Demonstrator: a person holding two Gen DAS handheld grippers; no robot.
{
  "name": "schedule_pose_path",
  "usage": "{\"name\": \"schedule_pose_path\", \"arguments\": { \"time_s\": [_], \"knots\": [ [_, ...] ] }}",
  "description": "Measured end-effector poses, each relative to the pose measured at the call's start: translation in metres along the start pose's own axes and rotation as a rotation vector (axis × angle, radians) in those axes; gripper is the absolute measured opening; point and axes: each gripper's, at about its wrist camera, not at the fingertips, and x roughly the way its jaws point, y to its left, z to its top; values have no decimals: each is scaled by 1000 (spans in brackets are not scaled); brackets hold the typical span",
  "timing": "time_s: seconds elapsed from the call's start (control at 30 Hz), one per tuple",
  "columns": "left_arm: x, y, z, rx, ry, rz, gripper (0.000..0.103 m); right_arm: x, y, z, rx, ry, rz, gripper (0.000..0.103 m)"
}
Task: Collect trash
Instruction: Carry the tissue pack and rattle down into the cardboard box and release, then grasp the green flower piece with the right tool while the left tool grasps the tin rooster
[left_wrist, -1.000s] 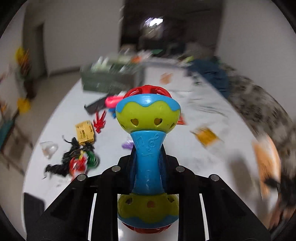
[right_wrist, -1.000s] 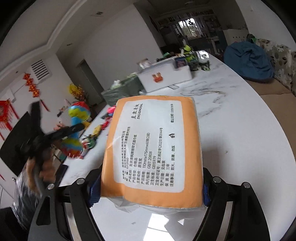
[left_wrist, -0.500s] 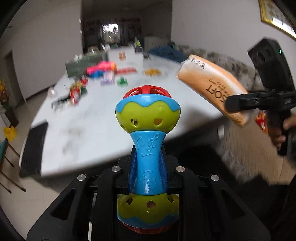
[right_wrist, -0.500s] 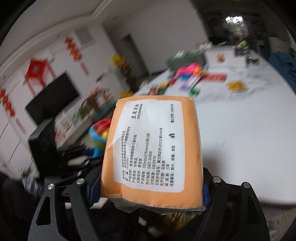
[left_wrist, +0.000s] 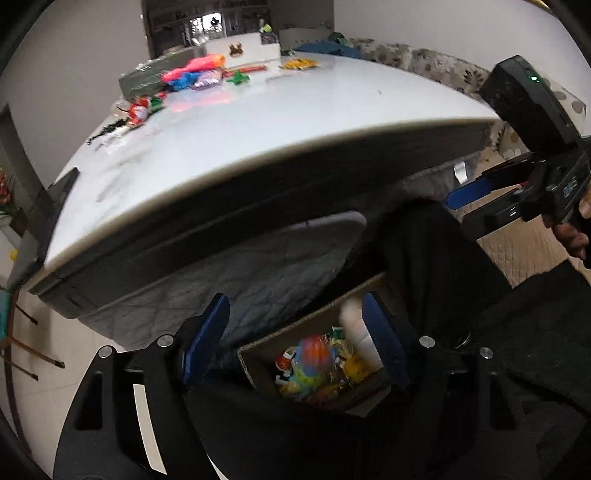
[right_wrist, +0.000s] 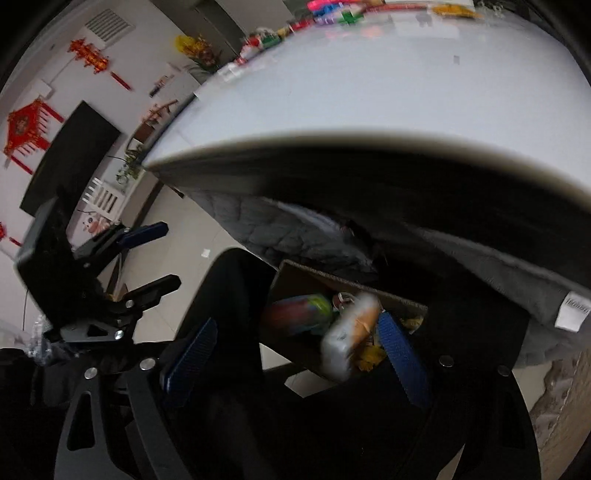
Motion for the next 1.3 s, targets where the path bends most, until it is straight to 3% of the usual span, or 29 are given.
{"name": "schedule_pose_path", "arguments": {
  "time_s": [0.1, 0.17, 0.23, 0.33, 0.5, 0.63, 0.67, 0.73, 0.77, 1.0, 1.07, 1.2, 1.3],
  "knots": [
    [-12, 13, 13, -38, -51, 18, 76, -32, 19, 18, -91, -105, 13, 88],
    [-24, 24, 24, -84, -102, 32, 78, -51, 35, 46, -187, -196, -28, 91],
    [-31, 34, 39, -120, -140, 60, 80, -56, 46, 91, -263, -284, -124, 91],
    [-40, 49, 59, -165, -194, 126, 83, -40, 41, 161, -279, -351, -227, 91],
    [-36, 79, 93, -259, -235, 220, 86, 14, 4, 273, -200, -318, -337, 90],
    [-21, 109, 114, -350, -202, 235, 86, 57, -18, 318, -166, -229, -383, 75],
    [-18, 115, 118, -367, -192, 245, 86, 64, -21, 322, -162, -204, -396, 69],
    [-10, 125, 124, -397, -178, 267, 86, 75, -27, 325, -159, -172, -414, 45],
    [-6, 130, 127, -412, -170, 276, 87, 76, -28, 326, -166, -169, -419, 39],
    [54, 179, 176, -562, -86, 312, 87, 61, -39, 307, -113, -190, -346, 39],
    [73, 190, 194, -566, -64, 291, 87, 54, -43, 301, -102, -193, -321, 39],
    [104, 203, 229, -525, -47, 331, 87, 38, -52, 280, -70, -198, -280, 39],
    [138, 216, 241, -511, 45, 296, 85, 28, -59, 270, -45, -202, -257, 39]
  ]
}}
